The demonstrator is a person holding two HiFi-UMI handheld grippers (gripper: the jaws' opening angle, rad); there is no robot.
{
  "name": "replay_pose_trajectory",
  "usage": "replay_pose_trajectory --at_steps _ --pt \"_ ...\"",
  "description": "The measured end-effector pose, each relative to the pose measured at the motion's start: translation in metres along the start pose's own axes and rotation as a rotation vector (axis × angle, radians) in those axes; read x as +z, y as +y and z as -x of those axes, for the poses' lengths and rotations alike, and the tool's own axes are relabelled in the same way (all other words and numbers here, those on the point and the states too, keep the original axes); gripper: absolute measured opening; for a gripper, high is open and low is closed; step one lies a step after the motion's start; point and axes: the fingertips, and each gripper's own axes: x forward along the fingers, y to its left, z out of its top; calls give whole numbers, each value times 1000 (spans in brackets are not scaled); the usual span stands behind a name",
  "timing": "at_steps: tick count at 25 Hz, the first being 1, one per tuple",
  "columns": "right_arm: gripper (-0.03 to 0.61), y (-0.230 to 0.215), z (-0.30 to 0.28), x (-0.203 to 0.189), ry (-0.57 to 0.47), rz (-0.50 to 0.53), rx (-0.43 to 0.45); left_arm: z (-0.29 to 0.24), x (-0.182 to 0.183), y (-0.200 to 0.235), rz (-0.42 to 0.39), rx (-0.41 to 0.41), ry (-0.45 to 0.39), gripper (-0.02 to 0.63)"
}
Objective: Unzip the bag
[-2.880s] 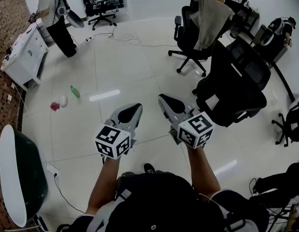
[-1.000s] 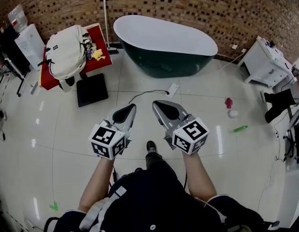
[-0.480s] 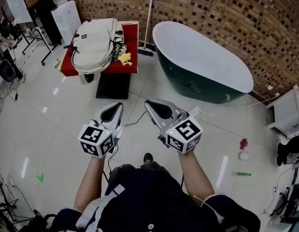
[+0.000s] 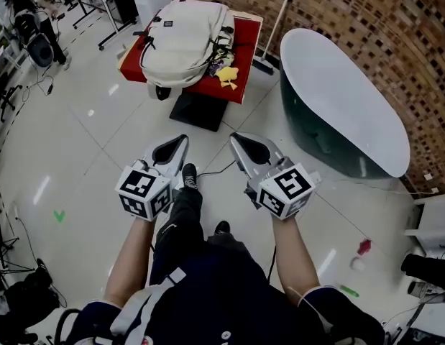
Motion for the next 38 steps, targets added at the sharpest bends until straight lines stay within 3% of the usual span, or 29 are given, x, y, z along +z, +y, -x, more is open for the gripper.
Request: replay_pose_trajectory --at_steps 5,11,15,20,26,30,31,38 --pt "2 -15 -34 -6 31 11 10 -27 11 33 7 1 -40 2" --pt "2 -49 -105 5 51 36 -48 -70 38 101 -18 -49 -81 2" --pt "2 -72 -169 13 71 46 -112 -98 46 165 -44 -90 -67 2" --pt "2 -107 -231 0 166 8 -231 -135 35 227 -20 -171 -10 2" --pt "4 -170 -271 -6 250 45 -313 -182 33 259 -16 -242 55 2" --pt "5 -208 -285 -25 329 82 -279 -207 20 266 -3 -221 96 2" --pt "81 -215 -288 -32 354 101 -255 -213 14 267 -8 -208 107 2" --pt "128 -248 -299 -94 593 327 -25 -243 -21 258 16 -80 193 2"
